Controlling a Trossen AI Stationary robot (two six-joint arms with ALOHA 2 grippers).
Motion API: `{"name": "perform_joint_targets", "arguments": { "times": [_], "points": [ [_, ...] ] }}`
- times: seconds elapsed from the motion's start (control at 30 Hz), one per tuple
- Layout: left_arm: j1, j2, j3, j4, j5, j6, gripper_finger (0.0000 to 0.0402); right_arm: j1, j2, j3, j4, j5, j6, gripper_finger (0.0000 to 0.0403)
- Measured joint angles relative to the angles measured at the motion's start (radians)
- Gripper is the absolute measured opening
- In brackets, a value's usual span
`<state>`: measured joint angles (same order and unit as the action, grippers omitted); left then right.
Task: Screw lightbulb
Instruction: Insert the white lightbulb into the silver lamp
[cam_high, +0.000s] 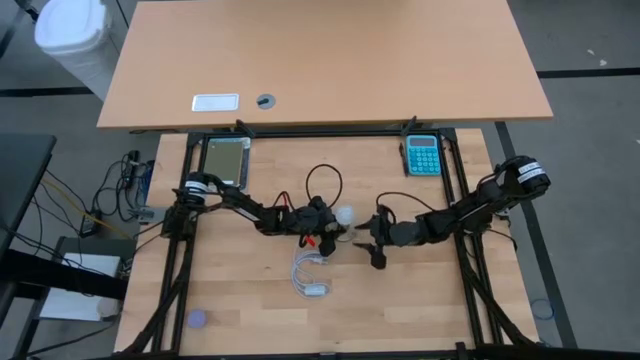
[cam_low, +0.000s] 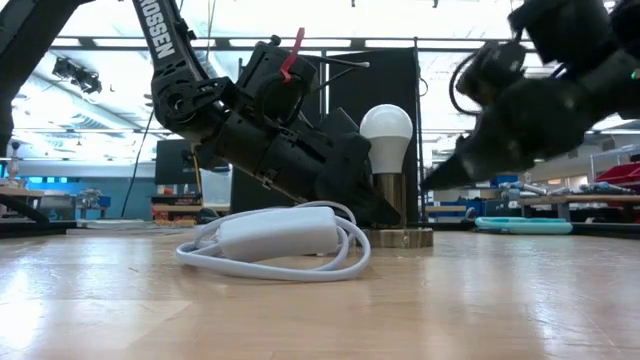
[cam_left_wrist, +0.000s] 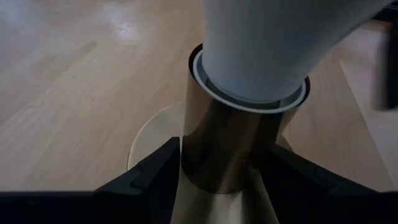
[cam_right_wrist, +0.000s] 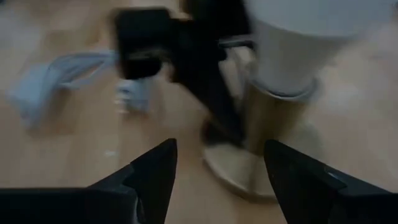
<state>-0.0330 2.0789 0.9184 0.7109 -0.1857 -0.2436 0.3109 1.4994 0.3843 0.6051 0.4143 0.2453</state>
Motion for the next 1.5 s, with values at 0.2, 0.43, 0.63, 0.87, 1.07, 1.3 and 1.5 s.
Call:
{"name": "perform_joint_targets", "arguments": {
  "times": [0.2, 0.43, 0.63, 0.87, 1.07, 1.3, 1.5],
  "points": [
    [0.0, 0.0, 0.0, 0.0, 0.002, 0.001, 0.0218, -0.055, -0.001, 0.001, 0.068, 0.038, -0.018, 0.0242],
    [0.0, 0.0, 0.0, 0.0, 0.007, 0.001, 0.0218, -0.112, -0.001, 0.001, 0.115, -0.049, -0.051, 0.0242],
    [-0.001, 0.0, 0.0, -0.001, 0.012, 0.004, 0.0218, -0.103, -0.001, 0.001, 0.133, -0.094, -0.063, 0.024],
    [-0.003, 0.0, 0.0, -0.001, 0.013, 0.003, 0.0218, -0.047, -0.001, 0.001, 0.132, -0.113, -0.031, 0.024],
    [-0.001, 0.0, 0.0, -0.001, -0.002, 0.0, 0.0218, 0.02, -0.001, 0.001, 0.117, -0.119, -0.013, 0.0236],
    [-0.001, 0.0, 0.0, -0.001, -0.001, 0.0, 0.0218, -0.033, -0.001, 0.001, 0.065, 0.099, -0.009, 0.0236],
    [-0.001, 0.0, 0.0, -0.001, -0.001, 0.0, 0.0218, -0.11, -0.001, 0.001, 0.135, -0.052, -0.057, 0.0237]
  ]
}}
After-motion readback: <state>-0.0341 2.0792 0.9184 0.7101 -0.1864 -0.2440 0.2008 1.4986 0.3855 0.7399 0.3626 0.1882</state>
